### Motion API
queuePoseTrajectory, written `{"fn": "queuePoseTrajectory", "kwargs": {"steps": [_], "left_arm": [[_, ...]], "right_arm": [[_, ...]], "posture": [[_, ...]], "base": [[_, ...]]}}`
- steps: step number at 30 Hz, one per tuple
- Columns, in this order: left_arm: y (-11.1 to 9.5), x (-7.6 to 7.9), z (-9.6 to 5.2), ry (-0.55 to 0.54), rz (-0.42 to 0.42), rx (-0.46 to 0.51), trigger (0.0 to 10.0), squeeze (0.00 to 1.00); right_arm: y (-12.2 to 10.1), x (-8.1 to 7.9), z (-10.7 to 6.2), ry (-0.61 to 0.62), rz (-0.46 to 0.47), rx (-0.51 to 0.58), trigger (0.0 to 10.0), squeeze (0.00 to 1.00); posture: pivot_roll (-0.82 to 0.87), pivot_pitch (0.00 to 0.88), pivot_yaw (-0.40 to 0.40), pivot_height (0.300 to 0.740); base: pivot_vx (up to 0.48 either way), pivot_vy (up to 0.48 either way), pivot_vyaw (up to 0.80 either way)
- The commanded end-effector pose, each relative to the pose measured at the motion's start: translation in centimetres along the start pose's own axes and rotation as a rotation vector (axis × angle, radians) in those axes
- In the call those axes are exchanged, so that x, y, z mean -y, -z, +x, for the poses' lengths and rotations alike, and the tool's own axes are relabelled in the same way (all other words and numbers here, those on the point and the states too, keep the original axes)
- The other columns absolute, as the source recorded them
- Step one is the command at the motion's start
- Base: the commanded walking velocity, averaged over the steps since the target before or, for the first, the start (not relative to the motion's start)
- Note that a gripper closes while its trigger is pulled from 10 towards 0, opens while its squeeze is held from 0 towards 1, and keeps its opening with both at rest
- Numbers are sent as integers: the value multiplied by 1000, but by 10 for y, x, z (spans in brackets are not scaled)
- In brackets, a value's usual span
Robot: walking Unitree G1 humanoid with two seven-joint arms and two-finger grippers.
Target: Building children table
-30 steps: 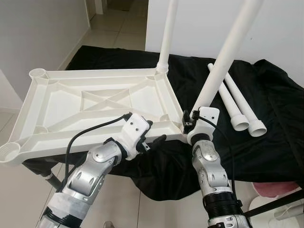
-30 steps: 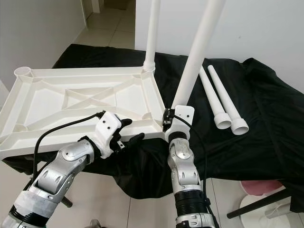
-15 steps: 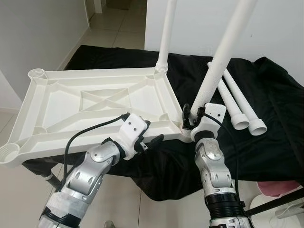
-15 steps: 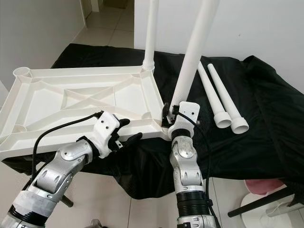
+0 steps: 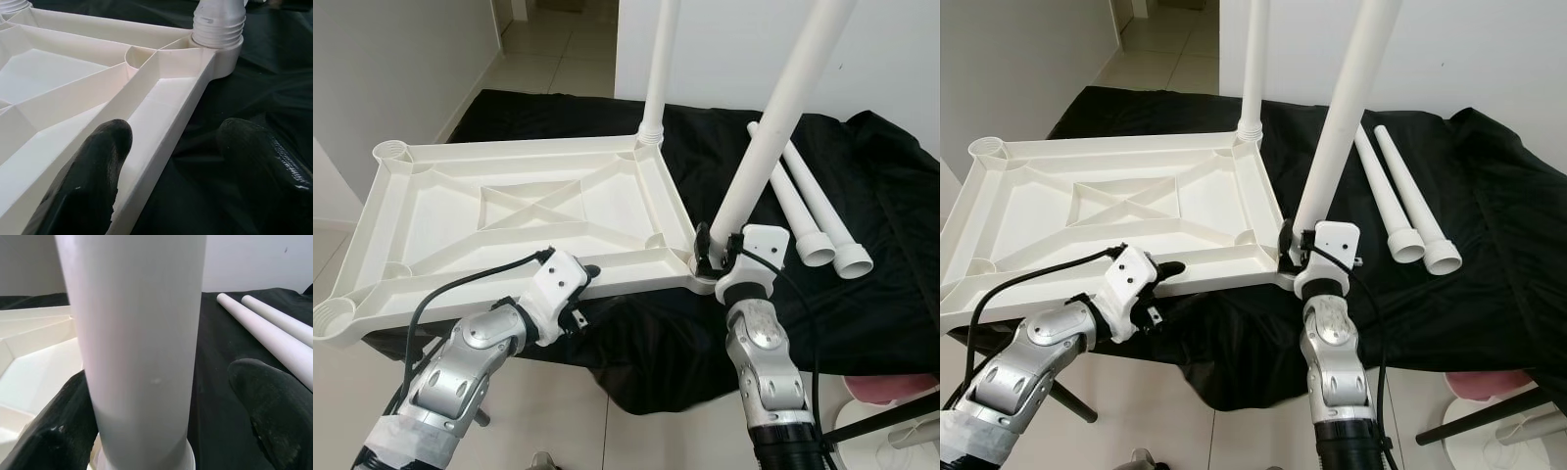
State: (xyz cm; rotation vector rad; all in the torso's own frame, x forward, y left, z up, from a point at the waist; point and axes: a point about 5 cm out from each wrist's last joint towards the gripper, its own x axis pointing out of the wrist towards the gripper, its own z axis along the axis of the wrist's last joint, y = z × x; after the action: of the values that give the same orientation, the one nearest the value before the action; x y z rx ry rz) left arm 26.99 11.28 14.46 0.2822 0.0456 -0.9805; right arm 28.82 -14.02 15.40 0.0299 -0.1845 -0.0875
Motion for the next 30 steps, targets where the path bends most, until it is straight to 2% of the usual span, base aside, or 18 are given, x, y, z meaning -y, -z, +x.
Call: {"fn": "queuePoseTrajectory", "kwargs": {"steps": [1, 5, 7, 12, 13, 15, 19, 25, 26, 28, 29, 30], "left_arm": [[4, -1, -1, 14, 7, -30, 10000, 0], [7, -4, 0, 2, 19, -48, 10000, 0], [10, -11, 4, -35, -22, -71, 10000, 0], [12, -14, 5, -41, -55, -87, 10000, 0], [19, -23, 4, -70, -68, -141, 10000, 0], [19, -23, 4, -70, -68, -141, 10000, 0], [26, -31, 2, -115, -13, -220, 10000, 0], [31, -38, 1, -164, -23, -288, 10000, 0], [30, -41, 0, -175, -36, -292, 9451, 0], [30, -42, -1, -183, -47, -294, 9451, 0], [26, -46, -1, -210, -73, -270, 0, 0], [26, -46, -1, -210, -73, -270, 0, 0]], "right_arm": [[4, 5, -5, 6, -16, -20, 10000, 0], [5, 5, -7, 1, -17, -20, 10000, 0], [2, 4, -8, -12, -12, -7, 10000, 0], [2, 3, -11, -31, -11, -3, 10000, 0], [4, 4, -20, -67, 6, -16, 10000, 0], [4, 4, -20, -67, 6, -16, 10000, 0], [4, 6, -27, -105, 8, -27, 10000, 0], [5, 6, -28, -119, 2, -32, 10000, 0], [5, 5, -29, -121, 4, -32, 10000, 0], [6, 5, -29, -122, 5, -33, 10000, 0], [5, 3, -28, -125, 11, -32, 10000, 0], [5, 3, -28, -125, 11, -32, 10000, 0]], "posture": [[-5, 81, -20, 740], [-9, 81, -20, 740], [-15, 73, -15, 740], [-19, 70, -14, 740], [-23, 65, -15, 740], [-23, 65, -15, 740], [-28, 59, -13, 740], [-29, 56, -13, 740], [-29, 56, -13, 740], [-27, 50, -12, 740], [-25, 49, -11, 740], [-25, 49, -11, 740]], "base": [[0, 0, 0], [0, 0, 0], [0, 0, 0], [0, 0, 0], [0, 0, 0], [0, 0, 0], [0, 0, 0], [0, 0, 0], [0, 0, 0], [0, 0, 0], [0, 0, 0], [0, 0, 0]]}}
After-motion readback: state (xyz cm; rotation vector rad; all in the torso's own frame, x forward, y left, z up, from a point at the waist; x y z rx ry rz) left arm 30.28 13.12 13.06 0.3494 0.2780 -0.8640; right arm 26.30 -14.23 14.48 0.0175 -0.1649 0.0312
